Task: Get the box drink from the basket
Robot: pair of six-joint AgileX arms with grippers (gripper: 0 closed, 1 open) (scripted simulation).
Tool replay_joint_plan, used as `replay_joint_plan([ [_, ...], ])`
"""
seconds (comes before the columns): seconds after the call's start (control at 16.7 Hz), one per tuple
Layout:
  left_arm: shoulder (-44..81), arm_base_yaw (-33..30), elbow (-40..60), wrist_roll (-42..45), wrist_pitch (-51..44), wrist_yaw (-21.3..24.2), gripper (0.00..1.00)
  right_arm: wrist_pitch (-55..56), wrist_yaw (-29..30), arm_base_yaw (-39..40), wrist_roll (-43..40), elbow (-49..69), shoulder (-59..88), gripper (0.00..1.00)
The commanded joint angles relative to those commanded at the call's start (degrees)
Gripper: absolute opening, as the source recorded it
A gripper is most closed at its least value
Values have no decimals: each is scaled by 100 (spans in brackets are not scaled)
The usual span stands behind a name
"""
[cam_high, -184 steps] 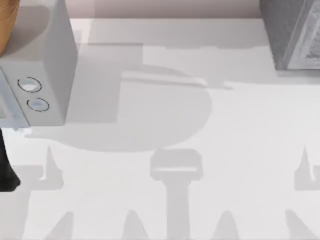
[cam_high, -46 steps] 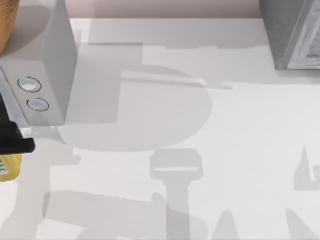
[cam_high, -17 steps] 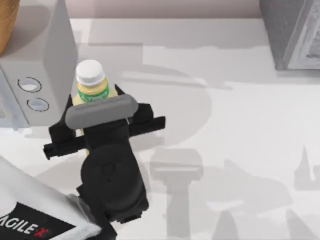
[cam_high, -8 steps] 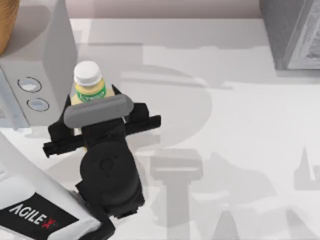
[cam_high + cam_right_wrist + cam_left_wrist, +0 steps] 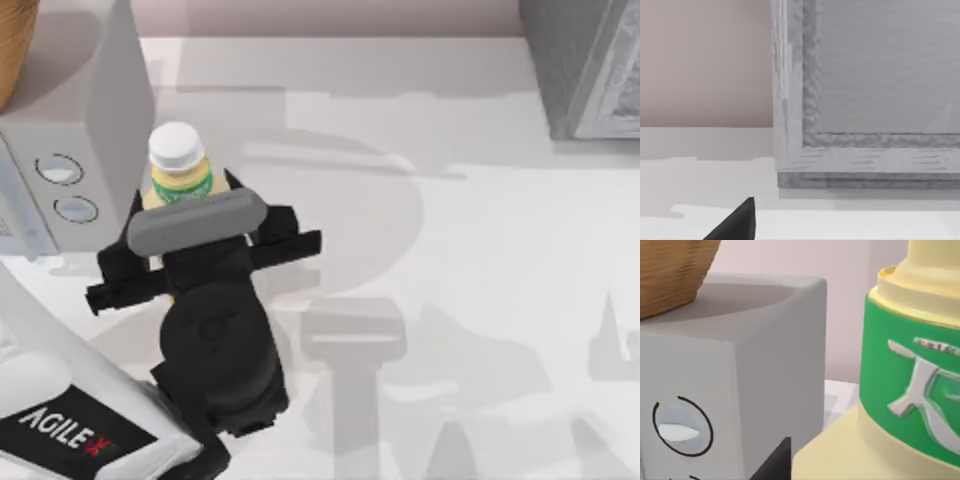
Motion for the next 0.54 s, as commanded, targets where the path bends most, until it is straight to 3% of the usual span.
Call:
replay_joint_plan([
  [0.18,0,0,0,0,0,0,98,0,0,0,0,0,0,100],
  [0.54,0,0,0,0,0,0,100,0,0,0,0,0,0,100],
])
